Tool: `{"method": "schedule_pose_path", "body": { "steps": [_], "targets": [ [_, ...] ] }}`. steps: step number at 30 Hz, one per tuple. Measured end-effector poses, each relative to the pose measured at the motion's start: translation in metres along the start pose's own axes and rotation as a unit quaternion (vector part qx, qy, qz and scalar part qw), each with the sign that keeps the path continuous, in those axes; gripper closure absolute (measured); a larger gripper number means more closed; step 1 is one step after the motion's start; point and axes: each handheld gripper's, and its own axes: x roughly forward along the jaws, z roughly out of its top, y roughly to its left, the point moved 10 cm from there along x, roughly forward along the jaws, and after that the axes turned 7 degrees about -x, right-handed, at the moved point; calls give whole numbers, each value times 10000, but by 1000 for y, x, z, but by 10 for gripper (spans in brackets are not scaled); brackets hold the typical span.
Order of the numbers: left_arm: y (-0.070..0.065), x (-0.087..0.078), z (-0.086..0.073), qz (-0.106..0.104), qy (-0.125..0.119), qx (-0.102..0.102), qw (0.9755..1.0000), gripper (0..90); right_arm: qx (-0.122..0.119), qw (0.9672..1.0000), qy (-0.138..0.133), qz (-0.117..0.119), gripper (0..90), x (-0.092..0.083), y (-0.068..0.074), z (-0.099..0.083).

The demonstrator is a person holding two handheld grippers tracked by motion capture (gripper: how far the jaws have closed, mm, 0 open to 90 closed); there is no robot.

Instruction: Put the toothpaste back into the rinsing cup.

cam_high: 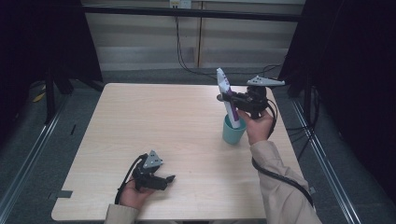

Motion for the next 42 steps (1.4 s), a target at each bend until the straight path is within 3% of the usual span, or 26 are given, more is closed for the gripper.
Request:
{"method": "schedule_pose_path", "body": {
  "steps": [20,42],
  "targets": [
    [0,0,0,1,0,-2,10000,210,21,9996,95,-255,763,9,-22,-14],
    [0,0,0,-6,1,-6,10000,210,-32,9992,134,-367,758,17,-32,-29]
  ]
}}
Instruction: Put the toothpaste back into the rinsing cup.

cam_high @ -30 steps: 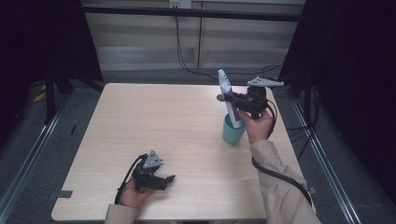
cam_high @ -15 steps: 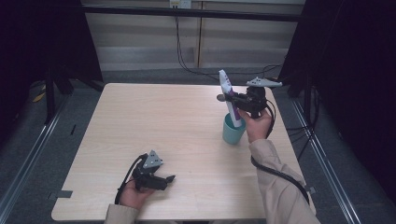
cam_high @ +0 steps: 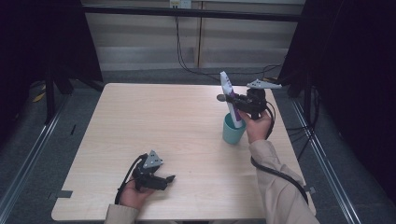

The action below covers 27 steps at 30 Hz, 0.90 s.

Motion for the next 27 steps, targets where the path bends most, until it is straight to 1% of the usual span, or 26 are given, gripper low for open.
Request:
{"method": "schedule_pose_path", "body": {
  "steps": [8,17,20,22,25,27],
  "targets": [
    [0,0,0,-8,-2,-7,10000,210,-26,10000,10,-17,756,1,-1,-5],
    [-1,0,0,-21,-1,-21,10000,210,-130,9999,65,-48,754,5,-1,-11],
    [0,0,0,-1,-2,0,10000,210,-104,9999,54,-33,753,6,-1,-13],
    [0,0,0,-1,-2,2,10000,210,-128,9999,70,-31,752,6,0,-15],
    [0,0,0,1,-3,4,10000,210,-100,9999,71,-51,752,6,-1,-18],
    [0,0,0,1,-3,6,10000,210,-65,9999,80,-20,752,5,0,-19]
  ]
}}
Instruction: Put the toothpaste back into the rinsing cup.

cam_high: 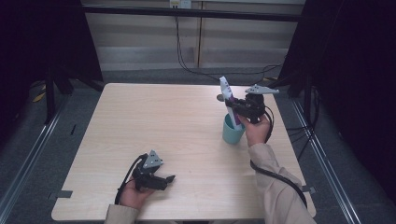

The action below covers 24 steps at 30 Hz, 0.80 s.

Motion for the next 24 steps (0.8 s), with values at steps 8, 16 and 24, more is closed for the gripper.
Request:
{"method": "schedule_pose_path", "body": {
  "steps": [8,16,24],
  "targets": [
    [0,0,0,0,1,0,10000,210,53,10000,41,-35,750,-4,-3,-8],
    [0,0,0,-9,0,-13,10000,210,49,9999,83,-28,750,-6,-2,-12],
    [0,0,0,-2,1,-4,10000,210,63,9998,171,-35,736,-8,-3,-19]
  ]
}}
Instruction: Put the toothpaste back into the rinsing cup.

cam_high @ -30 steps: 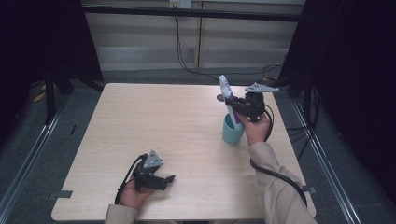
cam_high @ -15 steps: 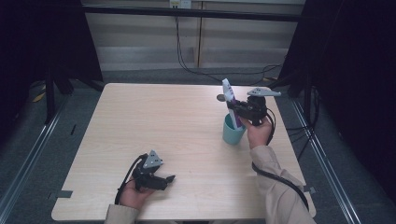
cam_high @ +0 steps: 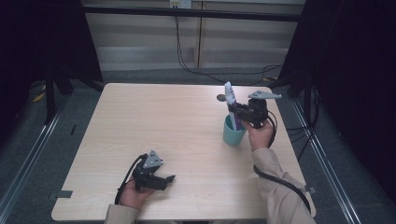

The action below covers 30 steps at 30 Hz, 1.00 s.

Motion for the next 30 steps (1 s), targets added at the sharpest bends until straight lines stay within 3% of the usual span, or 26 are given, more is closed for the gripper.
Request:
{"method": "schedule_pose_path", "body": {
  "steps": [12,30],
  "targets": [
    [0,0,0,18,-8,-1,10000,210,-24,9997,248,35,738,-5,1,-18],
    [0,0,0,7,6,-15,10000,210,17,9998,209,69,723,-10,3,-27]
  ]
}}
